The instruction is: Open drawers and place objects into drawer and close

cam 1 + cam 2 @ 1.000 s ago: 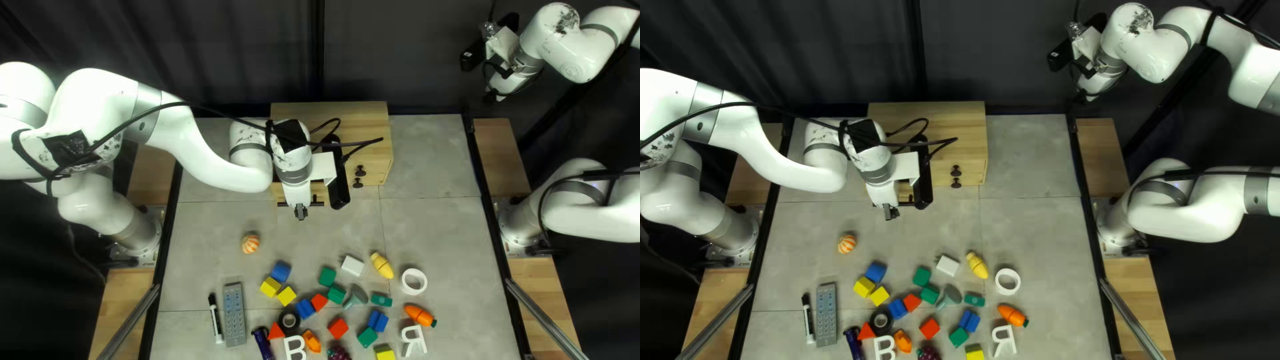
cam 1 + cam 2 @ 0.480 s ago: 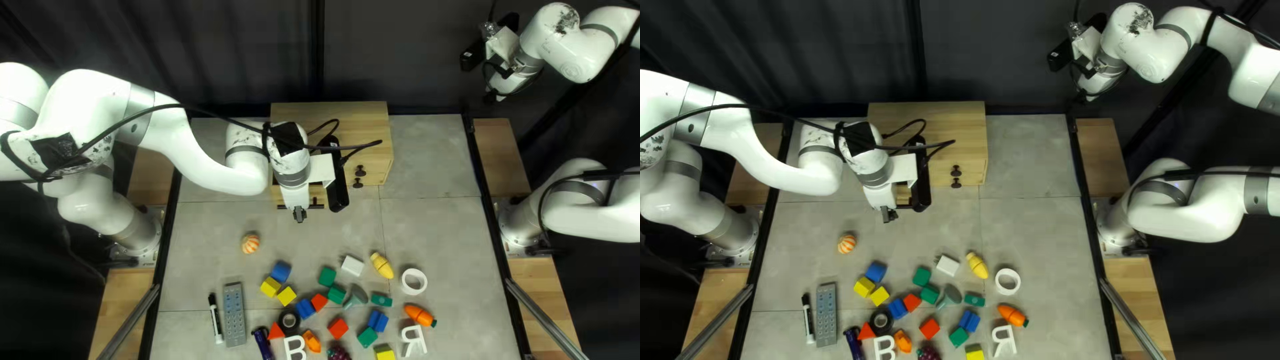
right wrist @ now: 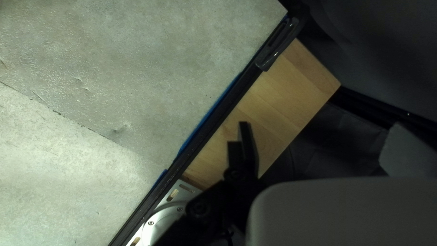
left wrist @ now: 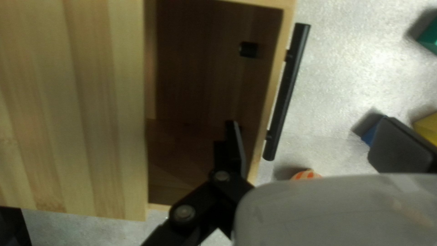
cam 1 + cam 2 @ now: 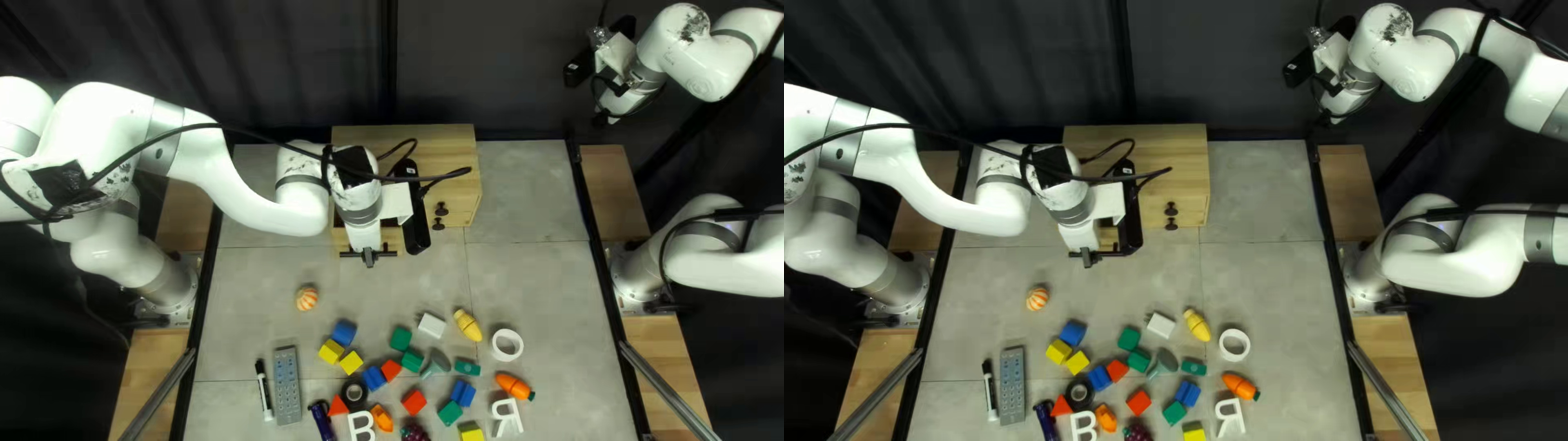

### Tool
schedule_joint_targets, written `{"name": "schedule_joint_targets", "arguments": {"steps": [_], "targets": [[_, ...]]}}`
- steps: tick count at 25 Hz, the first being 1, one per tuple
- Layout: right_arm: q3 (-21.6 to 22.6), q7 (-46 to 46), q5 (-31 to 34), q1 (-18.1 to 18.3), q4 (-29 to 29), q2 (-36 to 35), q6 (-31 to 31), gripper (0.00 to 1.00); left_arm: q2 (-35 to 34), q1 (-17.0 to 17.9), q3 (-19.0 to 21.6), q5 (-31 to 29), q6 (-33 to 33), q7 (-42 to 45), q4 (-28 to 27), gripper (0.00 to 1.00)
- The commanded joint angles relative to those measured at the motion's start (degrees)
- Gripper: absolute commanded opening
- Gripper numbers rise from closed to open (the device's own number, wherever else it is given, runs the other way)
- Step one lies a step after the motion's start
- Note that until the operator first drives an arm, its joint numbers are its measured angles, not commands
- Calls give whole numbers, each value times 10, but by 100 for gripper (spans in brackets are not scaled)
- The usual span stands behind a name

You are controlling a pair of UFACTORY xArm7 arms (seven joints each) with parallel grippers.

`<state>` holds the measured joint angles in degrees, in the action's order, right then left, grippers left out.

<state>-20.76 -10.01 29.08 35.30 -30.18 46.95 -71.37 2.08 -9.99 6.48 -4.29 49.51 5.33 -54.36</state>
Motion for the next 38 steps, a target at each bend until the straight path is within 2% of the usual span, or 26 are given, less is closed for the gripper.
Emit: {"name": "schedule_joint_targets", "arguments": {"steps": [1,10,18,38], "targets": [[0,0,0,0,0,0,0,100,11,-1,0,8,-7,-7,-5,100],[0,0,0,0,0,0,0,100,-6,-6,-1,54,-26,-32,34,100],[0,0,0,0,0,0,0,100,-10,-5,1,92,-25,-52,34,100],[0,0,0,0,0,0,0,100,-12,-1,6,114,-6,-70,29,100]]}}
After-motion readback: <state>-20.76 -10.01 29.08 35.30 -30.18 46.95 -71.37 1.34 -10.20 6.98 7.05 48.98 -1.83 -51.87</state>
